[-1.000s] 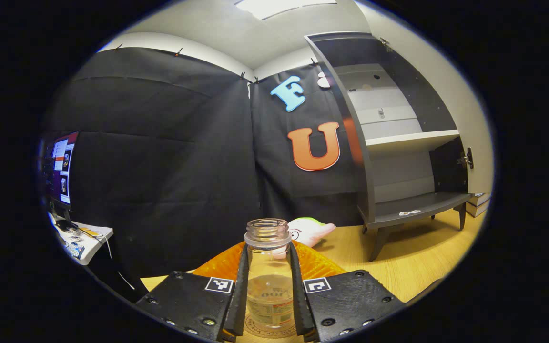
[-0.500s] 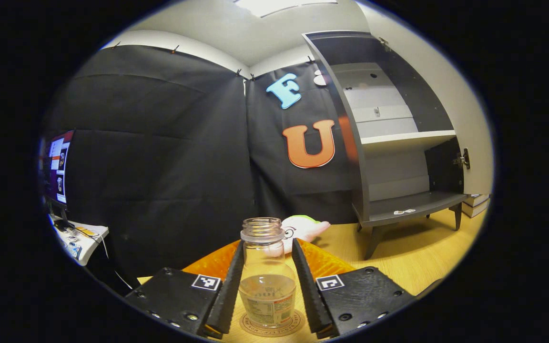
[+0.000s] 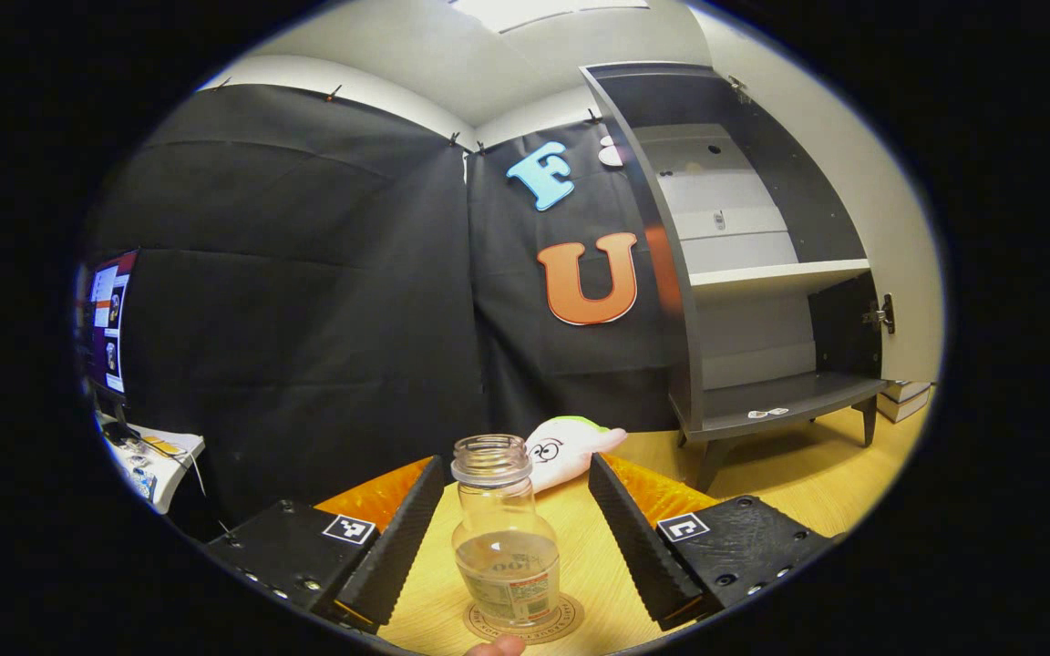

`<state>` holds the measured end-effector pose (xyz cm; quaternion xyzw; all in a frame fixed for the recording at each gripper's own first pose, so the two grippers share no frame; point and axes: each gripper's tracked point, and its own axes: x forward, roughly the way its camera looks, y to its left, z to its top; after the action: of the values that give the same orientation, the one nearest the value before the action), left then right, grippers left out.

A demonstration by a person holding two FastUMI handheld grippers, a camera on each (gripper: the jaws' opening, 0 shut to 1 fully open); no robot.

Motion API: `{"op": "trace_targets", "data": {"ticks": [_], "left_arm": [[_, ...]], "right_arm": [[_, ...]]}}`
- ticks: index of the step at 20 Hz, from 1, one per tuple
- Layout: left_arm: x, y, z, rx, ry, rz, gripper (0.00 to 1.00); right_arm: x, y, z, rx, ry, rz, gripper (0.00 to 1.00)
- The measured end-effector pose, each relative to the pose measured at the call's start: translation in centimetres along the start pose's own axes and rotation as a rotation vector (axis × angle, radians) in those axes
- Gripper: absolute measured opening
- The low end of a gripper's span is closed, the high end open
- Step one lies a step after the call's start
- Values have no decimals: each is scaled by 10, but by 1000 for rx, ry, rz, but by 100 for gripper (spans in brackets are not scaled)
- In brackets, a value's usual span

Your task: Open the cabinet door with the right hand, grasp the bottle in the cabinet with the left hand and place it on the coaster, then close the cabinet door with the right hand.

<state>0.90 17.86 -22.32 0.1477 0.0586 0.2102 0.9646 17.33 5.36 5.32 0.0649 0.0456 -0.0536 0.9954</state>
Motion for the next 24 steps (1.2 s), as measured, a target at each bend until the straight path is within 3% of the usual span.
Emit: {"op": "trace_targets", "data": {"ticks": [9,13,16,20,24], "left_arm": [[-11,16,28,-99,30,35,96],[-25,3,50,-124,63,-36,95],[-33,3,74,-91,58,-46,95],[-37,-7,105,-65,74,-85,95],[-41,-27,149,-50,50,-166,95]], "right_arm": [[6,-3,-12,2,5,15,96],[12,-1,-19,9,11,39,97],[19,-4,-18,13,-9,52,97],[31,-20,-12,-4,-56,-11,97],[38,-12,-11,13,-73,4,97]]}}
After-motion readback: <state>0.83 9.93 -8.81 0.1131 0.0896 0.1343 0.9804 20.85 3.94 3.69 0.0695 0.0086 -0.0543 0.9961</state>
